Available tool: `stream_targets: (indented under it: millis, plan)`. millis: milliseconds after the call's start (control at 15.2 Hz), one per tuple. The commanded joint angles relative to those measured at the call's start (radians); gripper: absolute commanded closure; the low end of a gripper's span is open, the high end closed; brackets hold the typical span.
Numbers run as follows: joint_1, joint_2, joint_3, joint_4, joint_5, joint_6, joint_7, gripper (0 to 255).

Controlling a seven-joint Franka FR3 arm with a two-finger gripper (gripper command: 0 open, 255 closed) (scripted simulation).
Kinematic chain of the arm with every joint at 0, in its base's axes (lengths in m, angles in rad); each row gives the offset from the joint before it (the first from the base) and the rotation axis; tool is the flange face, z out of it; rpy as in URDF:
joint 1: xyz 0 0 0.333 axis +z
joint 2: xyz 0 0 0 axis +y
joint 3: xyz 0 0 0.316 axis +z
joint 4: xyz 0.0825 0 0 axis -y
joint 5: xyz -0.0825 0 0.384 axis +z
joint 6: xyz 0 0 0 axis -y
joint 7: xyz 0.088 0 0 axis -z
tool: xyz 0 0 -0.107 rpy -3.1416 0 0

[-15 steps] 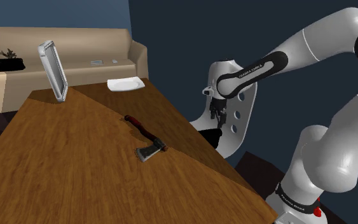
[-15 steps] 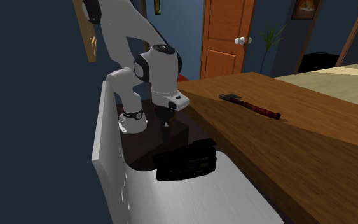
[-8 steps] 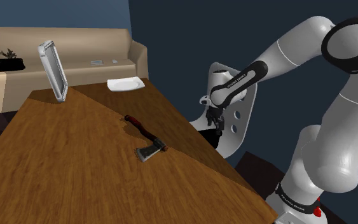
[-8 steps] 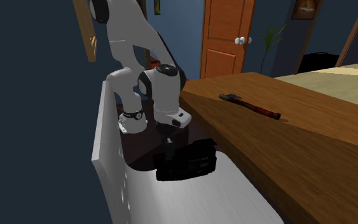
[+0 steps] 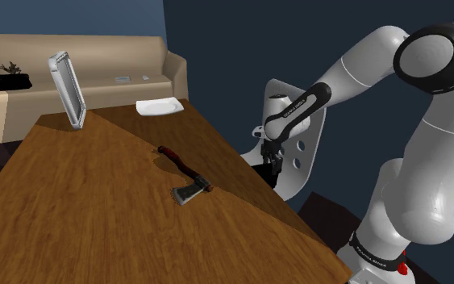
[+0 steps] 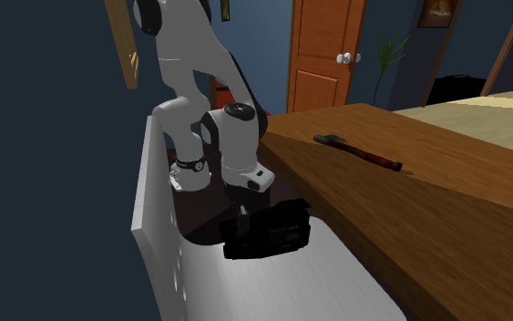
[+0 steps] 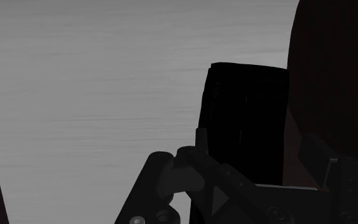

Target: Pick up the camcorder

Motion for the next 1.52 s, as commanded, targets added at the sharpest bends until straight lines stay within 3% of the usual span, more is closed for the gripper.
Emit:
stream_targets:
  millis: [0, 396, 1452]
  plan:
    - [0.000, 0.003, 0.000, -0.001, 0.001, 0.002, -0.001, 255]
    - [0.000, 0.000, 0.000, -0.002, -0.001, 0.001, 0.000, 255]
    - [-0.010, -0.176, 0.018, 0.065, -0.091, -0.229, 0.066, 255]
